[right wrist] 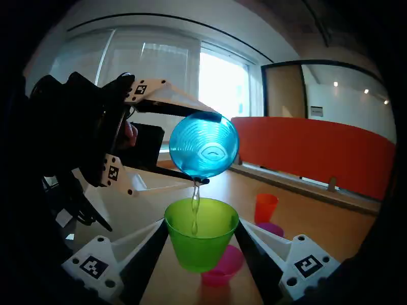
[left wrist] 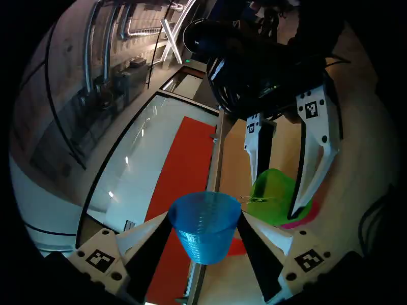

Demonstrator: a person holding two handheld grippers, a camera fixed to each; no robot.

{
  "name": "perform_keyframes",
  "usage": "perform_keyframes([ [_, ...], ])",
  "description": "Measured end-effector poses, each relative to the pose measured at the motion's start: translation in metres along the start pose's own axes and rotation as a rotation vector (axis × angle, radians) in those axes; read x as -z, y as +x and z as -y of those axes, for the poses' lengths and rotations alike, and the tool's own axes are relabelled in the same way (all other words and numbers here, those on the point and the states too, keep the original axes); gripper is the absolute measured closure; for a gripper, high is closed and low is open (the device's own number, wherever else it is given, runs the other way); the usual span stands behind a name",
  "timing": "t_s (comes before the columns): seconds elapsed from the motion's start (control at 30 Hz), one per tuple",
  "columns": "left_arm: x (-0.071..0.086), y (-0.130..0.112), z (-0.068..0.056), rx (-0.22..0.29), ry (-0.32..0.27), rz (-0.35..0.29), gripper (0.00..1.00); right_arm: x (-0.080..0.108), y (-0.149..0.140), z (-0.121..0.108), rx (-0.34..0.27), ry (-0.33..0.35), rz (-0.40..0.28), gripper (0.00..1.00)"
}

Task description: Pour water

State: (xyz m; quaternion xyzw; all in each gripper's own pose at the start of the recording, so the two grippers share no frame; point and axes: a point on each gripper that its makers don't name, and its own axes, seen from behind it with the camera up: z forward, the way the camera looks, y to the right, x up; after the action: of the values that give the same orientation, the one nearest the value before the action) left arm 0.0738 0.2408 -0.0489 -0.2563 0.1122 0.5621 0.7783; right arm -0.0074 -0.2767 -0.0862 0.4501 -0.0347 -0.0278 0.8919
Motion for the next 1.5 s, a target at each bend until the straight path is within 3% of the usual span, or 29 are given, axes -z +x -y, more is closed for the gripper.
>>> perform_keyframes([
  [1.5,-0.0034,0.0021,0.0034,-0.148,0.020,-0.003,0.13,0.0008,0.0003,0.0018,0.012,-0.005,0.000,0.09],
])
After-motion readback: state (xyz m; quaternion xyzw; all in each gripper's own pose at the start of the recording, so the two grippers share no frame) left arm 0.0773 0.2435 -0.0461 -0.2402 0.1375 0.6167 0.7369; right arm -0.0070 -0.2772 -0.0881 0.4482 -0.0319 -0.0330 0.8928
